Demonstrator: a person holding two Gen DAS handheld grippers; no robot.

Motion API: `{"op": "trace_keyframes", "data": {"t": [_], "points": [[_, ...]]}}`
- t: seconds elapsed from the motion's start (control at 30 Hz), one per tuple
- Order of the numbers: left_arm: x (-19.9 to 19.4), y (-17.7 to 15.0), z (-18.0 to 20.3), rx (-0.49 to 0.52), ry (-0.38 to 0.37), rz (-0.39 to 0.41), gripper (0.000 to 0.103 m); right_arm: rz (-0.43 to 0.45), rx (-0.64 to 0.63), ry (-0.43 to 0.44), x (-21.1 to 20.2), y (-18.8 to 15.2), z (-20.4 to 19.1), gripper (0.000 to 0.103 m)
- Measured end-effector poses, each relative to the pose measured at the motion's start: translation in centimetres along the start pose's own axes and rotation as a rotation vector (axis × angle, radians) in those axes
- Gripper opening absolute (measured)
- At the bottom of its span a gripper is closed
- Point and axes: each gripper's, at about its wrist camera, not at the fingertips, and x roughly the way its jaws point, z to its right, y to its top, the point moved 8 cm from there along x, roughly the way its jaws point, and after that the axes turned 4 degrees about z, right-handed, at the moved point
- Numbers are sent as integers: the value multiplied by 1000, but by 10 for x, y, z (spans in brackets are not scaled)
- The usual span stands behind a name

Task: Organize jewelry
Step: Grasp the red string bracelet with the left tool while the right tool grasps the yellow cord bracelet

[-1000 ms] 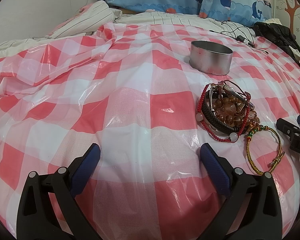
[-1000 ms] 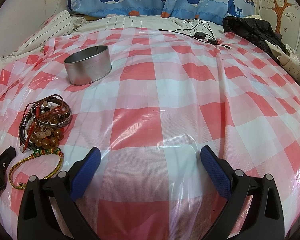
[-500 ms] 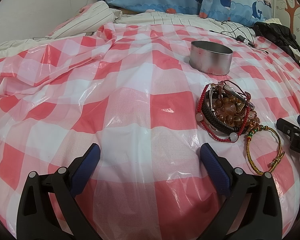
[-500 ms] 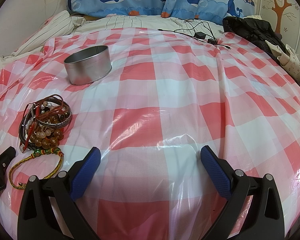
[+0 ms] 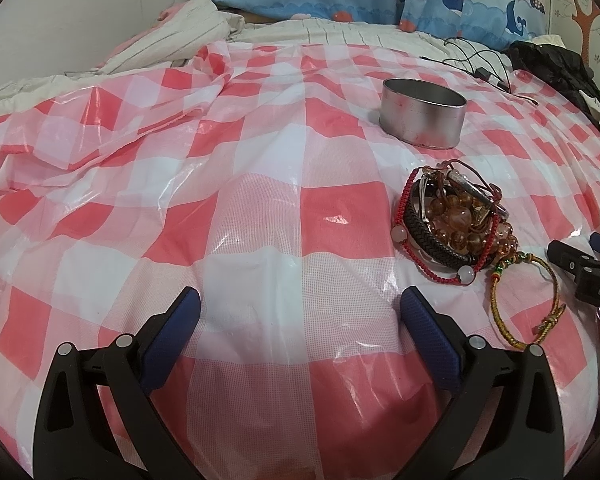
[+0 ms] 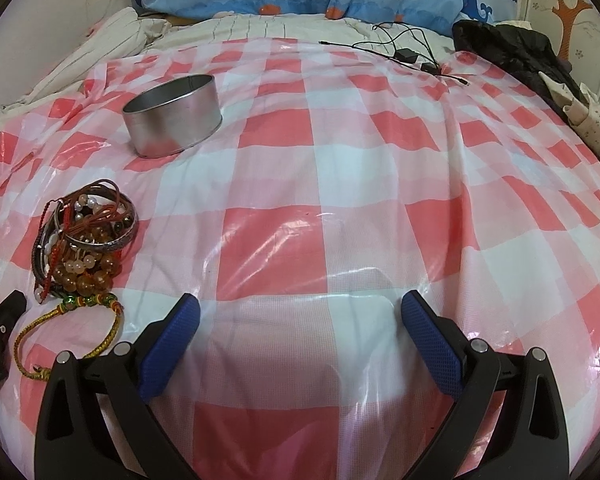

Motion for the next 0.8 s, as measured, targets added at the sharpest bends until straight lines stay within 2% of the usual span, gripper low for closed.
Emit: {"op": "trace_keyframes", "data": {"t": [0.07, 0.13, 0.23, 0.4, 0.57, 0.7, 0.8], "points": [[-4, 3, -3, -3, -4, -14, 96, 50, 19, 76, -17, -1, -1, 96], [-11, 7, -5, 3, -3, 11, 96, 103, 12, 125, -33, 3, -5, 96], [-18, 16, -5, 28, 6, 59, 96, 124, -64, 135, -41, 8, -19, 96], [-16, 24, -4, 0, -21, 51, 96, 94, -147, 251, -34, 2, -55, 96], [-13, 23, -6, 12, 0, 34, 96, 94, -201, 384, -43, -2, -85, 96], [-6, 16, -8, -14, -25, -7, 96, 58, -287, 420, -41, -10, -110, 96], [-9, 17, -7, -31, -78, 12, 96, 31, -367, 407, -37, -15, -126, 96]]}}
